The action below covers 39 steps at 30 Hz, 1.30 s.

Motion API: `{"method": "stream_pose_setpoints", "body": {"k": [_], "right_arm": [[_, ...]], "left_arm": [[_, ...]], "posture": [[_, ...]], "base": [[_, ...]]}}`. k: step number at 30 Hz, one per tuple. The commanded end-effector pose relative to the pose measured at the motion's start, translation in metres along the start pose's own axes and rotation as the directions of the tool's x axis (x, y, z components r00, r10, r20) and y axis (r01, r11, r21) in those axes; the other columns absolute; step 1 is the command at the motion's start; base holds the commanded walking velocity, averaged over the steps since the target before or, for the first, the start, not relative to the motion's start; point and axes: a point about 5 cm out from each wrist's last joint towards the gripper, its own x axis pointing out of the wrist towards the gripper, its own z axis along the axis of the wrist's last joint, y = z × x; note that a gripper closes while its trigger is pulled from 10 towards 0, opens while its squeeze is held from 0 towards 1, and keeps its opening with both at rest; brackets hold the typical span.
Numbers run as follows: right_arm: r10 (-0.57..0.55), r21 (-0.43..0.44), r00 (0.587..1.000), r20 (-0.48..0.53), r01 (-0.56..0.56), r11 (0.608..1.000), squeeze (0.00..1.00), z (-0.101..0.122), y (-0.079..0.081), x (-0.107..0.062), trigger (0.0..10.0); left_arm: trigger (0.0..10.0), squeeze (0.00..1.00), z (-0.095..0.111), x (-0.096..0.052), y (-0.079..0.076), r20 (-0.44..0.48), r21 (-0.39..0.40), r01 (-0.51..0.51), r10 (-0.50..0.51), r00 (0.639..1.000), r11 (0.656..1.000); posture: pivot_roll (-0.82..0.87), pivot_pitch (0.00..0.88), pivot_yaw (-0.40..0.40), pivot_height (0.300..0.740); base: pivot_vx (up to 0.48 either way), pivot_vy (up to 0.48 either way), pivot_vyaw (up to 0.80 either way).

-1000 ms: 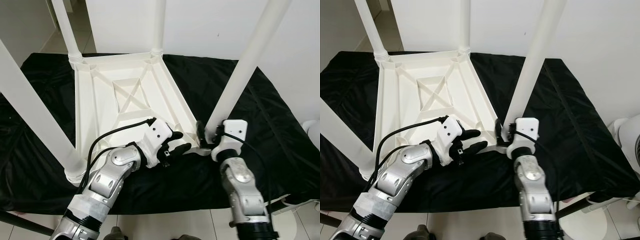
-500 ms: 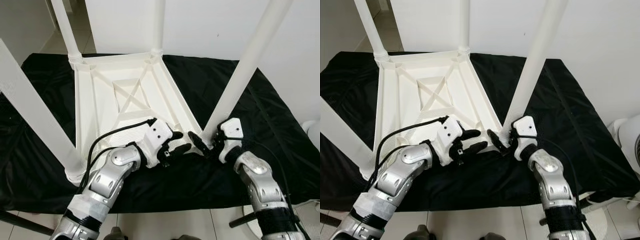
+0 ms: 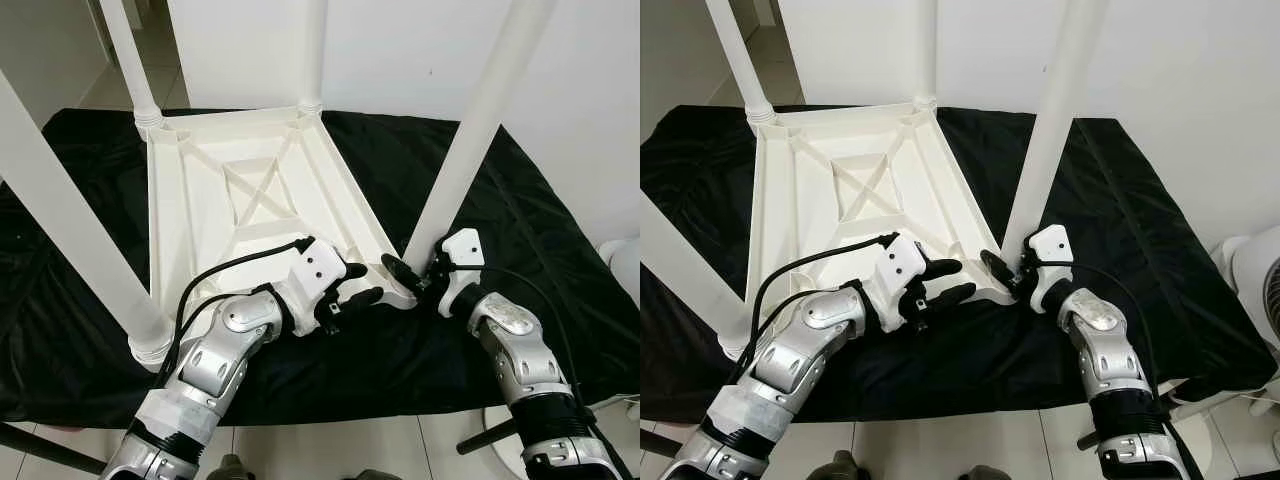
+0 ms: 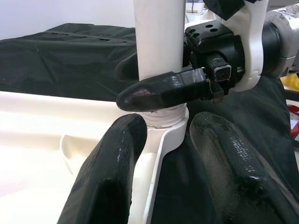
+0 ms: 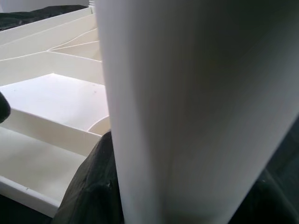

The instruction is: Building children table

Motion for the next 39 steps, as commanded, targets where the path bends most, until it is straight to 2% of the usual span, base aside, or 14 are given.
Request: {"method": "stream_pose_setpoints", "body": {"k": [1,2,4,5,20,22,23,24,25,26,28,31,35,39], "right_arm": [[0.032,0.021,0.998,-0.054,-0.031,0.999,0.0,-0.013,0.009,-0.003,0.0],[0.028,0.04,0.998,-0.052,-0.026,0.999,0.0,-0.014,0.011,-0.005,3.7],[0.028,0.054,0.998,-0.049,-0.025,0.998,0.0,-0.015,0.012,-0.005,3.7],[0.002,0.062,0.999,-0.039,0.001,0.998,0.0,-0.014,0.013,-0.005,10.0],[-0.235,0.038,0.97,-0.062,0.237,0.971,0.0,-0.012,0.021,0.001,10.0],[-0.297,0.057,0.953,-0.063,0.3,0.952,0.0,-0.011,0.024,0.003,10.0],[-0.395,0.083,0.916,-0.072,0.4,0.913,0.0,-0.01,0.028,0.003,10.0],[-0.395,0.083,0.916,-0.072,0.4,0.913,0.0,-0.01,0.028,0.003,10.0],[-0.461,0.108,0.883,-0.083,0.468,0.877,0.0,-0.009,0.031,0.004,10.0],[-0.461,0.108,0.883,-0.083,0.468,0.877,0.0,-0.009,0.031,0.004,10.0],[-0.565,0.134,0.819,-0.099,0.574,0.808,0.0,-0.006,0.041,0.005,10.0],[-0.612,0.16,0.782,-0.12,0.623,0.766,0.0,-0.004,0.052,0.009,10.0],[-0.59,0.215,0.798,-0.127,0.602,0.769,0.0,-0.001,0.07,0.019,10.0],[-0.572,0.211,0.812,-0.116,0.583,0.785,0.0,0.003,0.071,0.02,10.0]], "left_arm": [[10.0,0.0,-0.001,0.001,-0.002,-0.009,0.015,-0.001,0.001,1.0,1.0],[10.0,0.0,-0.001,0.001,-0.003,-0.008,0.014,0.003,-0.003,1.0,1.0],[10.0,0.0,-0.001,0.001,-0.003,-0.007,0.014,0.006,-0.006,1.0,1.0],[10.0,0.0,-0.001,0.001,-0.004,-0.008,0.014,0.008,-0.008,1.0,1.0],[10.0,0.0,-0.004,0.002,-0.006,-0.013,0.022,0.015,-0.015,1.0,1.0],[10.0,0.0,-0.004,0.002,-0.006,-0.015,0.024,0.015,-0.015,1.0,1.0],[10.0,0.0,-0.004,0.002,-0.006,-0.017,0.026,0.015,-0.015,1.0,1.0],[10.0,0.0,-0.004,0.002,-0.006,-0.017,0.026,0.015,-0.015,1.0,1.0],[10.0,0.0,-0.005,0.001,-0.006,-0.017,0.027,0.015,-0.015,1.0,1.0],[10.0,0.0,-0.005,0.001,-0.006,-0.017,0.027,0.015,-0.015,1.0,1.0],[10.0,0.0,-0.005,0.001,-0.005,-0.02,0.029,0.013,-0.013,1.0,0.999],[10.0,0.0,-0.005,0.001,-0.005,-0.02,0.031,0.012,-0.011,1.0,0.999],[10.0,0.0,-0.005,0.001,-0.005,-0.019,0.034,0.011,-0.01,1.0,0.999],[10.0,0.0,-0.005,0.002,-0.006,-0.019,0.035,0.014,-0.014,1.0,0.999]], "posture": [[0.02,0.0,-0.04,0.74],[0.02,0.0,-0.039,0.74],[0.01,0.0,-0.039,0.74],[0.01,0.0,-0.038,0.74],[0.01,0.0,-0.045,0.74],[0.01,0.0,-0.044,0.74],[0.01,0.0,-0.045,0.74],[0.01,0.0,-0.045,0.74],[0.01,0.0,-0.044,0.74],[0.01,0.0,-0.044,0.74],[0.01,0.0,-0.044,0.74],[0.01,0.0,-0.044,0.74],[0.01,0.0,-0.043,0.74],[0.0,0.0,-0.036,0.74]], "base": [[0.0,0.0,0.0],[0.0,0.0,0.0],[0.0,0.0,0.0],[0.0,0.0,0.0],[0.0,0.0,0.0],[0.0,0.0,0.0],[0.0,0.0,0.0],[0.0,0.0,0.0],[0.0,0.0,0.0],[0.0,0.0,0.0],[0.0,0.0,0.0],[0.0,0.0,0.0],[0.0,0.0,0.0],[0.0,0.0,0.0]]}}
